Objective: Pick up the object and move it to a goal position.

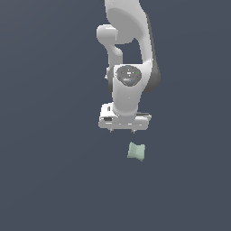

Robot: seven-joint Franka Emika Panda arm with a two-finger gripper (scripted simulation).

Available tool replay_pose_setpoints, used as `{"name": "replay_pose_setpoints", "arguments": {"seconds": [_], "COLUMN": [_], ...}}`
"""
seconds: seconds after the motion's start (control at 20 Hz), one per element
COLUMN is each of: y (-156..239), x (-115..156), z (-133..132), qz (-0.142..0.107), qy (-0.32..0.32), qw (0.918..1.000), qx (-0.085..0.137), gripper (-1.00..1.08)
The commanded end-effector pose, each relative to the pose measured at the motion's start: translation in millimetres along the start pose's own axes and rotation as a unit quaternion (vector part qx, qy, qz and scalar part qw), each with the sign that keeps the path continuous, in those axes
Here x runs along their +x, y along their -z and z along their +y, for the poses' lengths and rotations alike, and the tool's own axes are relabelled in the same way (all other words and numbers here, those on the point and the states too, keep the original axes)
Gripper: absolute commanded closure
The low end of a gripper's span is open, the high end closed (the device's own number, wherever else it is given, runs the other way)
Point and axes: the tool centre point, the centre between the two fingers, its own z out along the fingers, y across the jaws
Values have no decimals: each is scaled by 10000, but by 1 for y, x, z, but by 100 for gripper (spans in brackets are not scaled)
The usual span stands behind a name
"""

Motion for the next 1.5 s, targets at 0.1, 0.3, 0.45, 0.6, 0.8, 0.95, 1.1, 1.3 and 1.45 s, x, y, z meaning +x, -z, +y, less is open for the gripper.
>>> {"name": "replay_pose_setpoints", "arguments": {"seconds": [0.1, 0.3, 0.45, 0.6, 0.8, 0.95, 1.1, 1.3, 1.45], "y": [-16, -32, -42, -49, -55, -57, -58, -71, -88], "x": [18, 32, 40, 44, 48, 49, 48, 48, 48], "z": [-23, -45, -58, -67, -75, -76, -76, -77, -77], "qz": [5, 9, 10, 10, 10, 10, 6, 7, 8], "qy": [-277, -533, -681, -790, -875, -895, -877, -880, -887], "qw": [9996, 9986, 9977, 9969, 9961, 9960, 9961, 9961, 9960], "qx": [20, 40, 52, 61, 68, 70, 69, 69, 69], "gripper": [-92, -92, -92, -92, -92, -92, -92, -92, -92]}}
